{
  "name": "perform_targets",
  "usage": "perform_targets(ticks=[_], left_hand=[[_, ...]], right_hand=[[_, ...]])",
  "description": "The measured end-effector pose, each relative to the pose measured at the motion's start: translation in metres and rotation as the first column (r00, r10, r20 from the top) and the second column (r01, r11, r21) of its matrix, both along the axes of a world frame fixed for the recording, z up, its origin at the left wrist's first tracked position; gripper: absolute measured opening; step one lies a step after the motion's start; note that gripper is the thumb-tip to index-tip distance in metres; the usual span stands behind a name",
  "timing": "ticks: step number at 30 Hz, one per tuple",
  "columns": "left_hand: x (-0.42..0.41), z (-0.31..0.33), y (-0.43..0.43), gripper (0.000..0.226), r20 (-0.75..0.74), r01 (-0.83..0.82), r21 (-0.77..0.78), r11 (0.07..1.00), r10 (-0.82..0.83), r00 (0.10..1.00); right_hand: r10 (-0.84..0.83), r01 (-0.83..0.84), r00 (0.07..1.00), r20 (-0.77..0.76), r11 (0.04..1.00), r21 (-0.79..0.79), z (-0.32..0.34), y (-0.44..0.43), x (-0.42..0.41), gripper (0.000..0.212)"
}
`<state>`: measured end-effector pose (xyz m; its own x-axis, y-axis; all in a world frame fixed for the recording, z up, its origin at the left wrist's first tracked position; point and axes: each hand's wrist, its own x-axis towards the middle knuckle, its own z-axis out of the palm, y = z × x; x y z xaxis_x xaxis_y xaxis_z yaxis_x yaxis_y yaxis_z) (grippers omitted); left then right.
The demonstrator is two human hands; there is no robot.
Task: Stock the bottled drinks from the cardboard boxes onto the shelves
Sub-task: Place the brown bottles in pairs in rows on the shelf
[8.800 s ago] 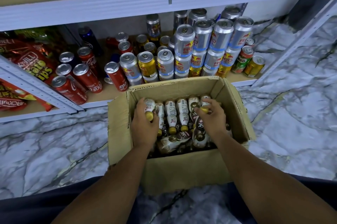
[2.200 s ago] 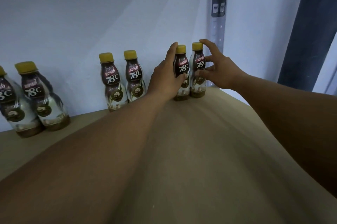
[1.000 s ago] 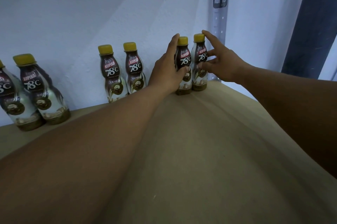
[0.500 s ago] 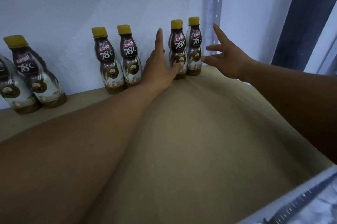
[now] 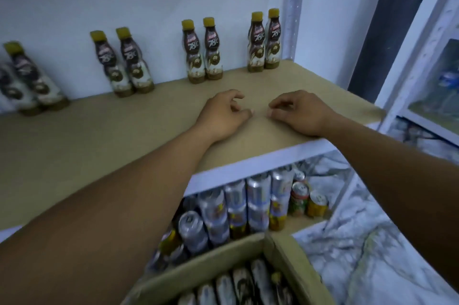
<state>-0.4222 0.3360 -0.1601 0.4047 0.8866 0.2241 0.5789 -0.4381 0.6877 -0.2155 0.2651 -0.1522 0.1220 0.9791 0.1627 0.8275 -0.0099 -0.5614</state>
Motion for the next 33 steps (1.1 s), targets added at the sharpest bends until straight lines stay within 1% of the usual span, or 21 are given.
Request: perform_targets(ticks=[3, 6, 9, 10, 12, 14, 16, 20, 23, 26, 30, 33], left_hand=[[-0.032, -0.001, -0.049, 0.04, 0.029, -0.033, -0.016, 0.999, 0.034, 0.999], [-0.059, -0.004, -0.102, 0.036, 0.07, -0.024, -0.011, 1.0, 0.024, 0.997], [-0.082, -0.015, -0.156, 0.034, 0.057, -0.028, 0.079, 0.997, 0.023, 0.998], [-0.088, -0.021, -0.173, 0.031, 0.079, -0.019, 0.095, 0.995, 0.011, 0.997], [-0.103, -0.037, -0.21, 0.022, 0.189, 0.008, 0.036, 0.999, -0.014, 0.982], [-0.122, -0.059, -0.241, 0.02, 0.234, -0.008, -0.026, 1.0, 0.013, 0.972], [-0.14, -0.085, -0.266, 0.021, 0.212, -0.039, -0.086, 0.996, 0.056, 0.976], [-0.173, -0.132, -0.295, 0.023, 0.212, -0.099, -0.245, 0.964, 0.153, 0.965], [-0.192, -0.166, -0.305, 0.026, 0.148, -0.134, -0.341, 0.93, 0.194, 0.97], [-0.209, -0.198, -0.308, 0.029, 0.082, -0.17, -0.419, 0.892, 0.224, 0.971], [-0.224, -0.234, -0.304, 0.034, 0.009, -0.178, -0.494, 0.851, 0.21, 0.978], [-0.225, -0.257, -0.295, 0.048, -0.068, -0.164, -0.543, 0.823, 0.152, 0.986]], right_hand=[[-0.008, 0.008, 1.0, -0.002, 0.999, 0.043, -0.01, -0.047, -0.031, 0.03], [-0.023, 0.03, 0.998, -0.059, 0.994, 0.107, -0.028, -0.097, -0.061, 0.034], [-0.037, 0.066, 0.978, -0.205, 0.988, 0.139, -0.04, -0.143, -0.091, 0.034], [-0.042, 0.078, 0.967, -0.251, 0.988, 0.135, -0.044, -0.156, -0.1, 0.034], [-0.032, 0.062, 0.962, -0.273, 0.993, 0.101, -0.059, -0.182, -0.116, 0.033], [-0.018, 0.037, 0.959, -0.282, 0.997, 0.062, -0.079, -0.207, -0.128, 0.032], [-0.032, 0.04, 0.952, -0.303, 0.999, 0.019, -0.1, -0.228, -0.135, 0.031], [-0.06, 0.042, 0.934, -0.351, 0.997, -0.059, -0.139, -0.252, -0.143, 0.026], [-0.083, 0.041, 0.931, -0.355, 0.991, -0.123, -0.166, -0.261, -0.149, 0.025], [-0.069, -0.016, 0.924, -0.375, 0.976, -0.219, -0.191, -0.266, -0.154, 0.028], [-0.038, -0.081, 0.928, -0.37, 0.95, -0.301, -0.227, -0.262, -0.16, 0.026], [-0.004, -0.146, 0.934, -0.357, 0.908, -0.392, -0.258, -0.25, -0.162, 0.034]])
